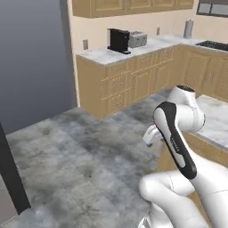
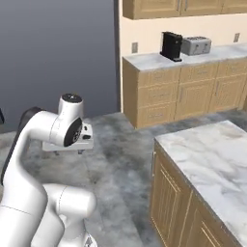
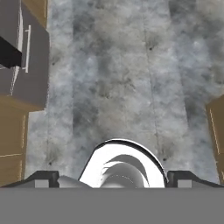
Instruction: Retrieve the sausage and cheese from the fridge and place them on the cutting board on the counter.
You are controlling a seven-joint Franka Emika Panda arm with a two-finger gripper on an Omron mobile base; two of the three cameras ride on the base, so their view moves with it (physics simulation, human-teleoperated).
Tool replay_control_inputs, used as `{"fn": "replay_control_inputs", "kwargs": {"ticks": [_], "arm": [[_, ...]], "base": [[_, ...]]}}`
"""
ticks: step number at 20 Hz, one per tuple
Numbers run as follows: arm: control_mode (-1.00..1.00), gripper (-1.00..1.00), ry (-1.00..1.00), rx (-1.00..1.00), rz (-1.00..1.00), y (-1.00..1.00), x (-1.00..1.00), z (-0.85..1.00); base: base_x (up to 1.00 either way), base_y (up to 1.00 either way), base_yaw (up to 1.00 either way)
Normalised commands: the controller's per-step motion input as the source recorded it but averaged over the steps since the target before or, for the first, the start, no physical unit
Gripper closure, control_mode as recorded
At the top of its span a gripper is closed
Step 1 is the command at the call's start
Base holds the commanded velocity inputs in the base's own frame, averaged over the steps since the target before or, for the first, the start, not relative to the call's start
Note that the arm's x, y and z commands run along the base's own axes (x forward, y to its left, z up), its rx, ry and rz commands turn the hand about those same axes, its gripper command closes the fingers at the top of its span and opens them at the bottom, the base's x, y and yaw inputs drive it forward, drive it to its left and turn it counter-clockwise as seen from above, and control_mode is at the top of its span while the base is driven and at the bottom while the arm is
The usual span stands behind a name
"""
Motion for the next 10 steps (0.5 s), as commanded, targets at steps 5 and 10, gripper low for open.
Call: {"fn": "replay_control_inputs", "kwargs": {"ticks": [5,10], "arm": [[1.00,-1.00,0.00,0.00,0.00,0.00,0.00,0.00],[1.00,-1.00,0.00,0.00,0.00,0.00,0.00,0.00]], "base": [[1.00,0.24,0.44],[1.00,0.19,0.24]]}}
